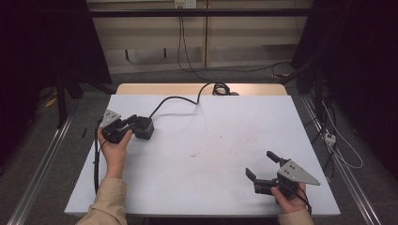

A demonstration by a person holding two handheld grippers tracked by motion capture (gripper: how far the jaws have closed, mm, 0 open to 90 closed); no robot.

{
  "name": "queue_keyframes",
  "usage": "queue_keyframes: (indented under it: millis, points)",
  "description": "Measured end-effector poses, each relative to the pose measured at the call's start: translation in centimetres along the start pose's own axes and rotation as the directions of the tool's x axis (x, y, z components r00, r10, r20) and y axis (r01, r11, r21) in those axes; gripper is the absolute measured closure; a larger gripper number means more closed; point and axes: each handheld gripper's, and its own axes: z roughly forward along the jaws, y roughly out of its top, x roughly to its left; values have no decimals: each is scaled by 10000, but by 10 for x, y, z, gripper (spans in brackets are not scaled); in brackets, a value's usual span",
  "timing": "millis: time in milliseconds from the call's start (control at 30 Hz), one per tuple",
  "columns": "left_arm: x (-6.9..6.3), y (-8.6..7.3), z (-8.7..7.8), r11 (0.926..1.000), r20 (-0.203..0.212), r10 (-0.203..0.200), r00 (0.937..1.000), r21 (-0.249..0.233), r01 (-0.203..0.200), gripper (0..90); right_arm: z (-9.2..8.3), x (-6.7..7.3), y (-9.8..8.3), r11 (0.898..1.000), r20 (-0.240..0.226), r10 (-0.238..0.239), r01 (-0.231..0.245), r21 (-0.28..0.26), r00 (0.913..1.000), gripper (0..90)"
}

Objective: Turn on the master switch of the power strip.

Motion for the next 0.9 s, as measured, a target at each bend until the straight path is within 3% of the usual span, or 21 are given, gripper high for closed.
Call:
queue_keyframes:
  millis: [500, 667, 900]
  points:
    - [-1, -2, 0, 9987, -137, 319, 9994, 409, -313, 805, 0, 0, 0, 10000, 8, -5, 5, -29, 10000, 28]
    - [-1, -2, -1, 9988, -75, 217, 9997, 432, -213, 840, 0, 0, 0, 10000, 20, -5, 5, -33, 10000, 28]
    - [-2, -1, -2, 9967, -13, 418, 9991, 693, -416, 886, -1, 0, 0, 10000, 6, 0, 0, -46, 10000, 28]
